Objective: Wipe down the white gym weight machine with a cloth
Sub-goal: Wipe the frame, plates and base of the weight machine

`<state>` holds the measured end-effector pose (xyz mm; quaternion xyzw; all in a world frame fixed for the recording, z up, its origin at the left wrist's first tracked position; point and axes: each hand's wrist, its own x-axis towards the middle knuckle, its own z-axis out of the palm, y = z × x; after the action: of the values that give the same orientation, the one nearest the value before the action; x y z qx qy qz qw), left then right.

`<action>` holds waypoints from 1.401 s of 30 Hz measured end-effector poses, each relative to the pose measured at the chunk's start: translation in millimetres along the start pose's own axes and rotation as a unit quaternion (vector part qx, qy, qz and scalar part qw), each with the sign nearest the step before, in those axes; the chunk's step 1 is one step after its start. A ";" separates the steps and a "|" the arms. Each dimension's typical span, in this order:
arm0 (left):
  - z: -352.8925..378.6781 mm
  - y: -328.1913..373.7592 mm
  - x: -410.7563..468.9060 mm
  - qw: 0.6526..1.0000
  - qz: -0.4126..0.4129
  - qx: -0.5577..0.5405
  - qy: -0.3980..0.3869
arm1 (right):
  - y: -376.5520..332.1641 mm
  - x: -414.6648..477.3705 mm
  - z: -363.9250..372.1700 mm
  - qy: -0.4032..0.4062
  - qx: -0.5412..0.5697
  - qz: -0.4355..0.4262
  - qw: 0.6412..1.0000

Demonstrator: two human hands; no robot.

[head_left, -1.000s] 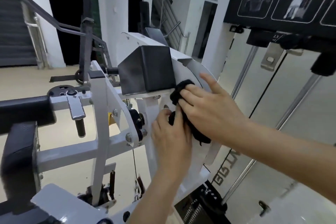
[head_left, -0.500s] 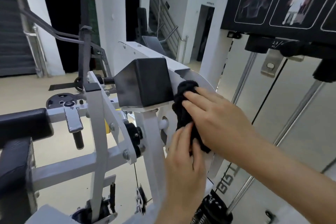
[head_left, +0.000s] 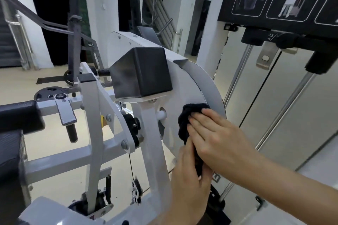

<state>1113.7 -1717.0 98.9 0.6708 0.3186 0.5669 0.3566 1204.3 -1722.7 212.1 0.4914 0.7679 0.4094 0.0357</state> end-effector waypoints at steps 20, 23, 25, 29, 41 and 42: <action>9.3 -28.6 1.0 0.987 -0.136 0.079 0.021 | -40.1 20.1 16.9 -0.186 -0.070 -0.038 0.979; 3.3 -43.3 20.8 0.977 -0.211 0.032 -0.001 | -48.3 52.8 39.2 -0.243 -0.093 -0.033 0.965; 4.0 -51.9 21.7 0.956 -0.277 0.096 -0.010 | -55.4 55.4 52.7 -0.254 -0.114 -0.051 0.959; 25.8 -48.2 -14.1 0.952 -0.261 0.150 -0.054 | -63.3 13.2 55.4 -0.253 -0.061 -0.103 0.960; 9.9 17.5 41.8 0.982 -0.036 0.117 0.142 | 24.1 25.1 9.3 -0.008 0.087 -0.050 0.995; 8.9 26.9 58.2 0.984 -0.034 0.068 0.158 | 35.7 36.2 8.0 0.010 0.101 -0.050 0.994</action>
<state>1132.1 -1684.3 151.6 0.5839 0.4311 0.6308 0.2744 1215.2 -1683.1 243.2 0.4493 0.8292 0.3324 -0.0018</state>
